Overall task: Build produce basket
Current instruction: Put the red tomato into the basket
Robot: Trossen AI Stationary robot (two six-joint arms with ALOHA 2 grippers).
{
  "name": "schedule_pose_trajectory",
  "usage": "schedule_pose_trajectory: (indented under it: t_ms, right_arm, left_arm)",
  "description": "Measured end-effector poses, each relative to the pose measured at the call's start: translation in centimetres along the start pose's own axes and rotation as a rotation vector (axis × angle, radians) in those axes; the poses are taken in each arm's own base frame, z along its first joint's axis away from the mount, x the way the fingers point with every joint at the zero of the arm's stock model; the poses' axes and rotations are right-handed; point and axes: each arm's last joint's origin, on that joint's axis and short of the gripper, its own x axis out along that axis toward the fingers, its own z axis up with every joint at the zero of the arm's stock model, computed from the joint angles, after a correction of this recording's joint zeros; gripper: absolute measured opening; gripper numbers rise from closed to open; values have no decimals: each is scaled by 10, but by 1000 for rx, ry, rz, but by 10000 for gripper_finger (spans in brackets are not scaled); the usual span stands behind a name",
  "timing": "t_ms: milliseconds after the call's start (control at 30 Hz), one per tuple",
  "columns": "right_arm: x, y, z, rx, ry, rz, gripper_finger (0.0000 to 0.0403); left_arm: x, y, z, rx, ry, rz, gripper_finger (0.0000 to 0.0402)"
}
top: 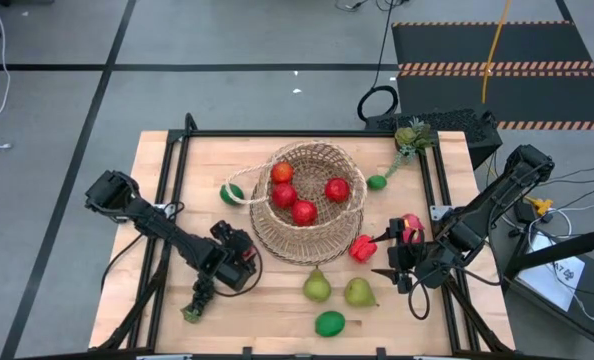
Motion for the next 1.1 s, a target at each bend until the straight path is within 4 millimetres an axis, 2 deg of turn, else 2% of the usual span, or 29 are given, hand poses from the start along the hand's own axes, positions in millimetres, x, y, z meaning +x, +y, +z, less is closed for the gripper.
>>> schedule_pose_trajectory:
  t_ms: [733, 1100]
  right_arm:
    - [0, 0, 0, 0, 0, -1, 339]
    - [0, 0, 0, 0, 0, -1, 339]
  left_arm:
    - [2, 1, 1, -9, 59, -24, 397]
    - [1, 0, -1, -9, 89, -50, 306]
